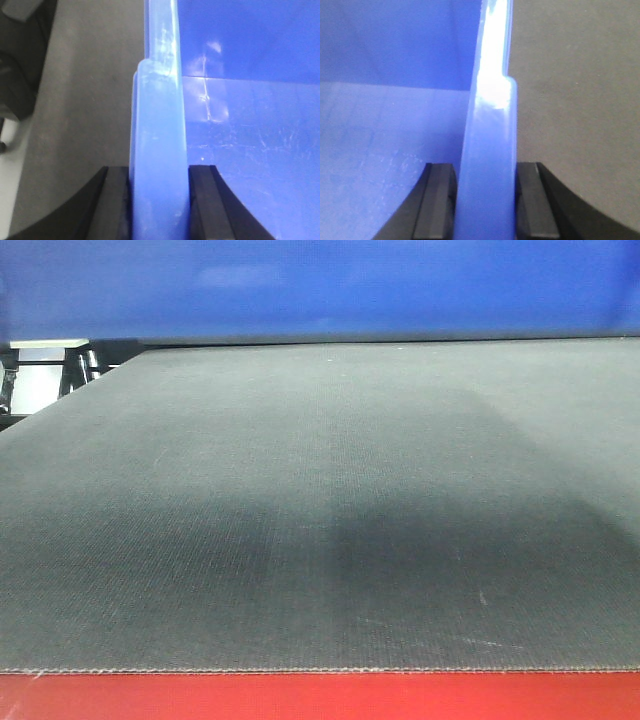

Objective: Move blue bin to conveyor side
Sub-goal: 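Lower the blue bin with both grippers onto the grey conveyor belt, then open both grippers and lift them off the bin rim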

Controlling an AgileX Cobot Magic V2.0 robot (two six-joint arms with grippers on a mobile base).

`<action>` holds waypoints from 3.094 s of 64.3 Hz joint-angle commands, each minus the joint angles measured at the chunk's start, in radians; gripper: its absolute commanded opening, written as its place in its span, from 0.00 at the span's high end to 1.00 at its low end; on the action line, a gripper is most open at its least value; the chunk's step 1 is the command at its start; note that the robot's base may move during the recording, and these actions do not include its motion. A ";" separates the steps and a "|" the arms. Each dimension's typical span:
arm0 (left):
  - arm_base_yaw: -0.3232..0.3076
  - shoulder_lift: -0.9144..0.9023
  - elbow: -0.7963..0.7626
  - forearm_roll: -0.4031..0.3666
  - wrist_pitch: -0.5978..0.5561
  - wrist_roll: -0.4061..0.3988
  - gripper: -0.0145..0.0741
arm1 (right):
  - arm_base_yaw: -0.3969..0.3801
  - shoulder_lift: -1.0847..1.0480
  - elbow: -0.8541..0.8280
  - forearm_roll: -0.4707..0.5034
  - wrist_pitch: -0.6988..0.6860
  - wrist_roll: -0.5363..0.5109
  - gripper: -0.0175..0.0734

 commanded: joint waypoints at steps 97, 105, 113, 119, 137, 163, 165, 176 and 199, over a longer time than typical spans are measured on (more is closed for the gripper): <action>-0.001 0.274 0.294 0.063 -0.658 -0.006 0.85 | -0.001 0.356 0.173 -0.010 -0.567 -0.013 0.90; -0.001 0.274 0.294 0.063 -0.658 -0.006 0.71 | -0.001 0.356 0.173 -0.010 -0.565 -0.013 0.74; -0.001 0.274 0.294 0.075 -0.662 -0.006 0.41 | -0.001 0.356 0.166 -0.010 -0.556 -0.013 0.43; -0.001 0.274 0.292 0.090 -0.664 -0.006 0.26 | -0.001 0.354 0.142 -0.010 -0.534 -0.013 0.36; -0.001 0.249 0.181 0.097 -0.536 -0.006 0.28 | -0.001 0.327 -0.025 -0.012 -0.403 -0.013 0.39; -0.001 0.140 -0.006 0.097 -0.481 -0.006 0.80 | -0.001 0.253 -0.219 -0.009 -0.350 -0.013 0.91; -0.001 0.130 -0.011 0.097 -0.483 -0.006 0.79 | -0.001 0.245 -0.229 0.000 -0.328 -0.013 0.90; -0.001 0.069 -0.025 0.108 -0.447 -0.006 0.82 | -0.001 0.226 -0.294 0.024 -0.284 -0.013 0.91; -0.001 -0.097 0.068 0.118 -0.402 -0.006 0.87 | -0.001 0.079 -0.158 0.024 -0.344 -0.013 0.91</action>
